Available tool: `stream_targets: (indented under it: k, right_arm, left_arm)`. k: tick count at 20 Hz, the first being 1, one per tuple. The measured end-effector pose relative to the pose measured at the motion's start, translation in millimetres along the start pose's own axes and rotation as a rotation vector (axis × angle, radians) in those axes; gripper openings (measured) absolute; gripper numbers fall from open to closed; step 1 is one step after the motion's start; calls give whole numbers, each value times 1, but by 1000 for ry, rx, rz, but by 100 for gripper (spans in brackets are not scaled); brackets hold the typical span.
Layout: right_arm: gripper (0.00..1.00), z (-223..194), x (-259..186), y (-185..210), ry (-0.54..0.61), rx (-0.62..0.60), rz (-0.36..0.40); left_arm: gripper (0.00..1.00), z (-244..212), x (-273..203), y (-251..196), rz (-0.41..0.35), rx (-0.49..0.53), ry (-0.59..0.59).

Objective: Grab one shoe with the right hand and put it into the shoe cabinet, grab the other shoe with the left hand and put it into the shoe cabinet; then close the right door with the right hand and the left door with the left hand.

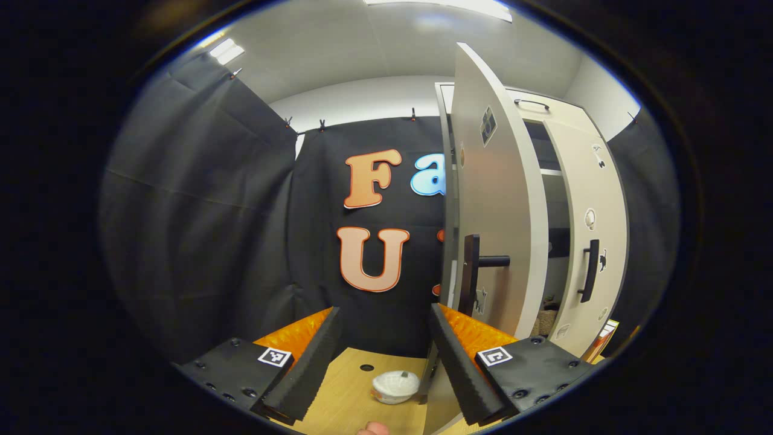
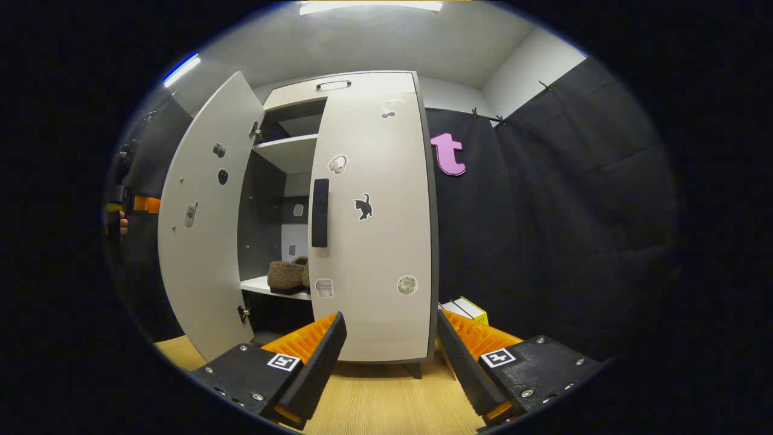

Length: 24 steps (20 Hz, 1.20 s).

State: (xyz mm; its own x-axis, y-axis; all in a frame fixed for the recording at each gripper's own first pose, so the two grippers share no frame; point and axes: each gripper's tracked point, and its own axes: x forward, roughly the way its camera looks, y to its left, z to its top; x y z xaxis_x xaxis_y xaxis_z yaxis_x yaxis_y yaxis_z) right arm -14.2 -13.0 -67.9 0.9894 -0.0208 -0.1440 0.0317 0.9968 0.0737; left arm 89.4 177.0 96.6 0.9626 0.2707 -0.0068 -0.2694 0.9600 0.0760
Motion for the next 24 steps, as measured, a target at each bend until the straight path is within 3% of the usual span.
stream_targets:
  k: [2, 5, 13, 24]
  right_arm:
    - [93, 0, -3, -3, 0, 2, -4]
    - [93, 0, -4, -10, 0, 3, -16]
    - [93, 4, -10, -31, -1, 10, -56]
    - [93, 4, -23, -67, 7, 19, -147]
  left_arm:
    - [94, -1, -1, -19, -42, -3, 8]
    - [99, -1, -3, -42, -95, -22, 18]
    - [94, -10, 12, -118, -240, -57, 34]
    - [96, -27, 30, -196, -367, -72, 39]
